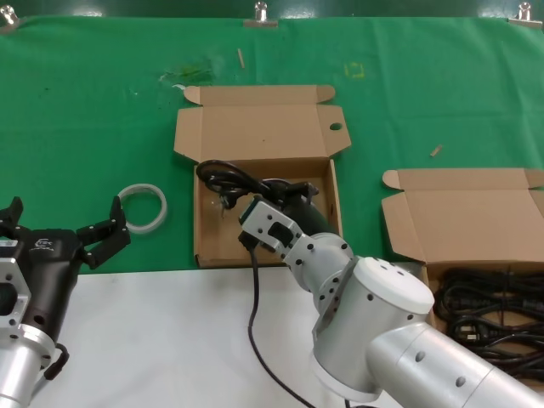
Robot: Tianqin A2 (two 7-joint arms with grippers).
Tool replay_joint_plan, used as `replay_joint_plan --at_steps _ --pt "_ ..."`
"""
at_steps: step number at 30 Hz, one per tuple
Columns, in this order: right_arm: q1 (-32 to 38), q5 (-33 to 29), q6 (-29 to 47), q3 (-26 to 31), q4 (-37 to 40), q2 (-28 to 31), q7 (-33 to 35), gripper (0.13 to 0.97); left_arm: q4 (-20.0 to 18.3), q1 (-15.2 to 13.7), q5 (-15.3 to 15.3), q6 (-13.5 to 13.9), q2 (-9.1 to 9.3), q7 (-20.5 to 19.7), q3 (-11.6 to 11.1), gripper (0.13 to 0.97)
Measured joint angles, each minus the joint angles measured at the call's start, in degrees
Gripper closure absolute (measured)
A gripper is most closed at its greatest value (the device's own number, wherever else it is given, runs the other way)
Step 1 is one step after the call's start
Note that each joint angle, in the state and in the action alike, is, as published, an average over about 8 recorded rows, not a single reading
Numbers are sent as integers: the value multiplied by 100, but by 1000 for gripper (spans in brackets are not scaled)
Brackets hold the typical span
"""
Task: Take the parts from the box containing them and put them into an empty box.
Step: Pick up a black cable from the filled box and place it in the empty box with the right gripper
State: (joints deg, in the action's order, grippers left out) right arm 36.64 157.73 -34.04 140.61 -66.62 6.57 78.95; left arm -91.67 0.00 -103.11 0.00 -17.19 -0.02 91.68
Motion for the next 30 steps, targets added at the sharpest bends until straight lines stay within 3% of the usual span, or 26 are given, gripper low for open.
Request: replay_joint_plan --at_steps 19,30 --pt "-376 1 -295 -368 -346 3 390 921 0 0 0 0 0 0 0 132" --pt "-317 1 -145 -216 -345 13 3 921 0 0 0 0 0 0 0 132"
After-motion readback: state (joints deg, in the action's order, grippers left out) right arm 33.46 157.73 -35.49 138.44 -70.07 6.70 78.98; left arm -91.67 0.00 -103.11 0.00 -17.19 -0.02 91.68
